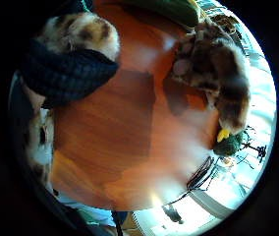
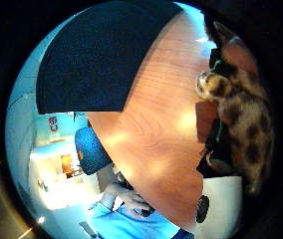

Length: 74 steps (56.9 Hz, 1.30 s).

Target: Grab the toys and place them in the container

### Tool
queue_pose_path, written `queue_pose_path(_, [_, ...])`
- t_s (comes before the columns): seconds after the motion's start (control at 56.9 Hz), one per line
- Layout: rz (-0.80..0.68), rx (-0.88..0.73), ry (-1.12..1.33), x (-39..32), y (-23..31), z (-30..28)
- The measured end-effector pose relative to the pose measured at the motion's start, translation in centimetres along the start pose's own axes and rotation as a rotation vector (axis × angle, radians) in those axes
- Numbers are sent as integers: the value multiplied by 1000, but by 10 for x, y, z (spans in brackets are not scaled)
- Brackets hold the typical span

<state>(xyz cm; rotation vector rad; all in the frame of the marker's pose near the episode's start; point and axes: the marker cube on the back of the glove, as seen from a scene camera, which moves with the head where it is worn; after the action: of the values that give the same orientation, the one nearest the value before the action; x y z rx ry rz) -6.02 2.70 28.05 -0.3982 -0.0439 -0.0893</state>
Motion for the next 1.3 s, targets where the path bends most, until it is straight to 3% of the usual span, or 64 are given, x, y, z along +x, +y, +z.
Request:
queue_pose_path(0.316, [3,1,-54,-3,-7,-31])
queue_pose_path(0.703, [-9,156,-18,-73,-23,-186])
queue_pose_path(0.878, [-116,248,-80,-131,-38,-264])
queue_pose_path(1.054, [-178,192,-27,-193,-71,-250])
queue_pose_path(1.3, [-199,94,20,-214,-93,-218])
